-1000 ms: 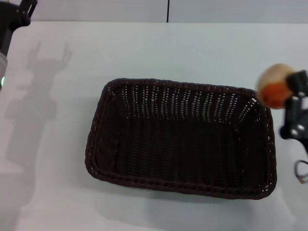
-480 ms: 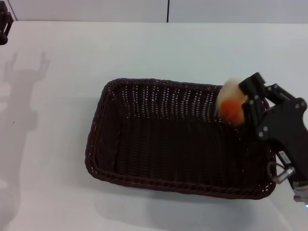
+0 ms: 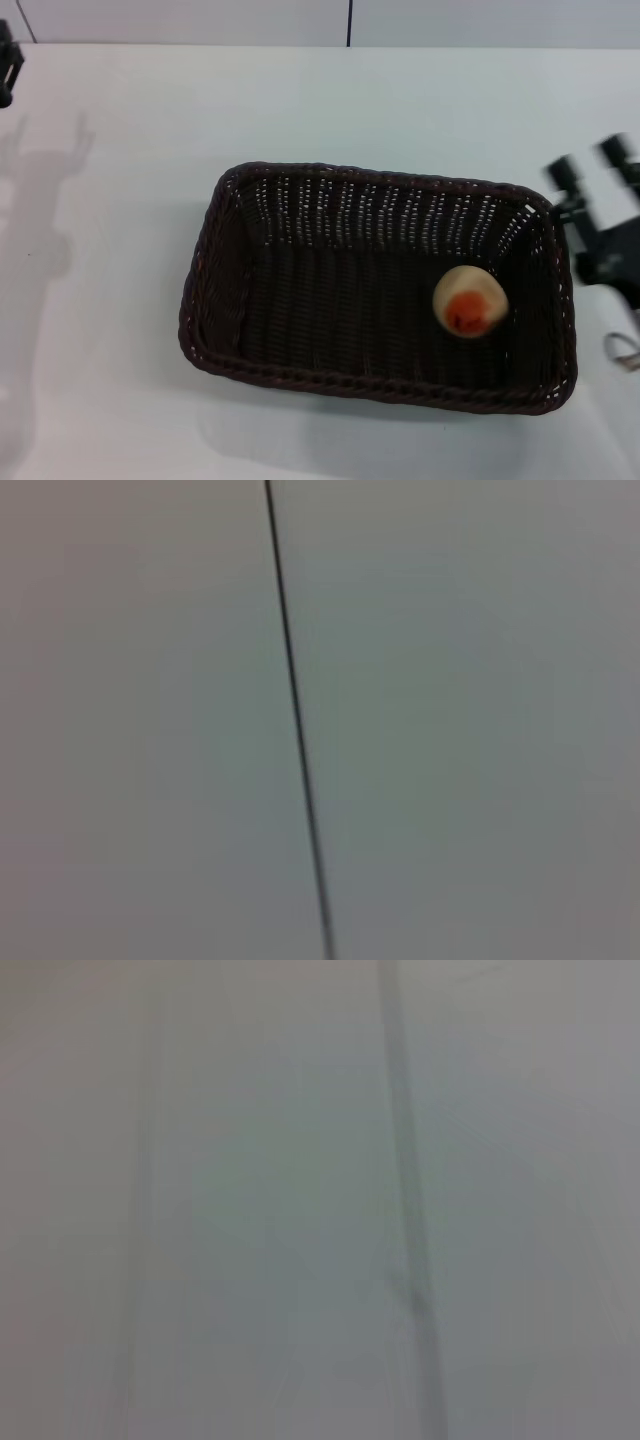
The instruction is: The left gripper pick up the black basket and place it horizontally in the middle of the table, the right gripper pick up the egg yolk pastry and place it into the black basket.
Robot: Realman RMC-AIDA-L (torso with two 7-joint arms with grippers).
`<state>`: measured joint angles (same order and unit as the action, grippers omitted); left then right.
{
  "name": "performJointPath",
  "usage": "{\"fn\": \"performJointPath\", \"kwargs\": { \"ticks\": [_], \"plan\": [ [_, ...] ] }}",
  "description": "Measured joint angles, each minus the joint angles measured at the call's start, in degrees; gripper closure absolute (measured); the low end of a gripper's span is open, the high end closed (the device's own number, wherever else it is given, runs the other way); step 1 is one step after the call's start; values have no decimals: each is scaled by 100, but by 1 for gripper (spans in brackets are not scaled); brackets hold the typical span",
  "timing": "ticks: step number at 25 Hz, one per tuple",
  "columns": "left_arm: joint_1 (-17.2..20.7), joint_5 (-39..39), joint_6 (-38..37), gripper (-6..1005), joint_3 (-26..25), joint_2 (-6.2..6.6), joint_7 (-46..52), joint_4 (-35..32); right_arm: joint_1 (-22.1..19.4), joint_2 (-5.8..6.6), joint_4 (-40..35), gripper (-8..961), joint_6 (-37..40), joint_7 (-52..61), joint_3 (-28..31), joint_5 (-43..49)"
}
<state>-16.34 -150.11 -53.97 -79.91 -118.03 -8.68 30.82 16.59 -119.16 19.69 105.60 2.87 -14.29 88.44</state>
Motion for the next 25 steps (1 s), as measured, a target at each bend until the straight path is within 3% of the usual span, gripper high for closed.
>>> {"fn": "performJointPath", "kwargs": {
  "ticks": [4,6,12,25],
  "plan": [
    [188,-1,-111,189,-114,13,143,-37,-423,5,-227,531,162,18,573,-30],
    [267,-1,-187,189,-130,14,205,-74,-705,6,-375,309,230,36,1026,-30],
    [357,6,-517,189,-182,-22,263,-574,-1407,4,-612,212,227,376,2123,-278],
    [559,38,-1216,189,-144,-75,828,-1065,-1620,-19,-648,213,79,639,2322,-721]
  ]
}}
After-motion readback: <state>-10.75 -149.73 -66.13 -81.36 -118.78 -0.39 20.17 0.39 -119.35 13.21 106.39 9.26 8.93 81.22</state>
